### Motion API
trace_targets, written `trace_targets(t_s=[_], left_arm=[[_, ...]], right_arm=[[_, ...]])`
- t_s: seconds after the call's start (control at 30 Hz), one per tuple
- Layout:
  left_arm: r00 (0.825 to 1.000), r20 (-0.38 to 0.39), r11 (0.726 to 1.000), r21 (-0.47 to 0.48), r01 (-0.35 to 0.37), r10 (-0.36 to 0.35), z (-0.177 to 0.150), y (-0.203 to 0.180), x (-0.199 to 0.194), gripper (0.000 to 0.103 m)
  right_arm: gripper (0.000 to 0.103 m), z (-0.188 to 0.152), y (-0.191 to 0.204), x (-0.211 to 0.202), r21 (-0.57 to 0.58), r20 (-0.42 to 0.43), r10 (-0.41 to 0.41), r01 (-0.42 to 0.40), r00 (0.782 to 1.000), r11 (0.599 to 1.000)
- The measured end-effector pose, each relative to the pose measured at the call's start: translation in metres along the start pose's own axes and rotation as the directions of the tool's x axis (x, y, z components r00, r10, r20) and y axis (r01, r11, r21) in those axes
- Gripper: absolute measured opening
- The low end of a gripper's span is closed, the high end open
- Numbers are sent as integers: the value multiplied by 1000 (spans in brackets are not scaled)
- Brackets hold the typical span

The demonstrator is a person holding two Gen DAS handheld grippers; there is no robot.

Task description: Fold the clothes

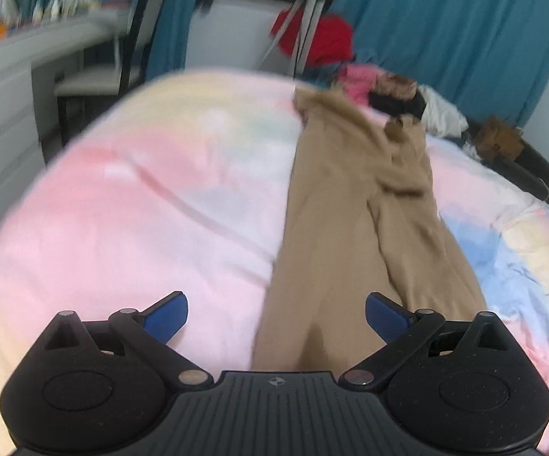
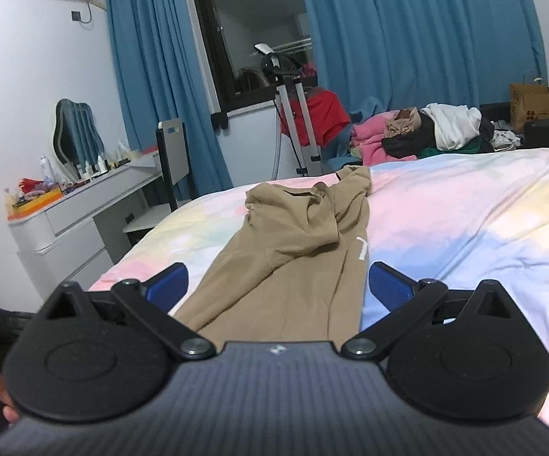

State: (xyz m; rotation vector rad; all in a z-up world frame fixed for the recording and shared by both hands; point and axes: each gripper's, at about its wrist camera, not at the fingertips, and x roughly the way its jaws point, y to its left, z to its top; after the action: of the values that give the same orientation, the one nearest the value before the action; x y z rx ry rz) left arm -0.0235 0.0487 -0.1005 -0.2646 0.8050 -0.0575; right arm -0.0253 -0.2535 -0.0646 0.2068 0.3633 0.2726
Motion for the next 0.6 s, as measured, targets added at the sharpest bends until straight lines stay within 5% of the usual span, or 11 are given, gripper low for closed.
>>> trace_targets(t_s=[0.13, 0.3, 0.37, 0.5, 0.6], left_arm=[[991, -130, 999, -46, 15, -21, -12, 5, 8, 90], [975, -218, 998, -26, -49, 42, -17, 2, 17, 68], [969, -241, 998, -4, -55, 53, -18, -2, 20, 60], [977, -208, 999, 30, -34, 40, -20, -11, 10, 21], [979, -202, 991, 130, 16, 10, -21, -29, -2, 9]], right_arm=[[103, -2, -5, -3, 12, 17, 2, -2, 1000, 1000], [103, 0, -7, -7, -10, 83, 8, -7, 997, 1000], [103, -1, -12, -1, -14, 62, -7, 8, 998, 1000], [103, -6, -33, 16, 36, -54, -94, 96, 994, 995], [103, -9, -53, 26, 135, -128, -91, 109, 987, 985]])
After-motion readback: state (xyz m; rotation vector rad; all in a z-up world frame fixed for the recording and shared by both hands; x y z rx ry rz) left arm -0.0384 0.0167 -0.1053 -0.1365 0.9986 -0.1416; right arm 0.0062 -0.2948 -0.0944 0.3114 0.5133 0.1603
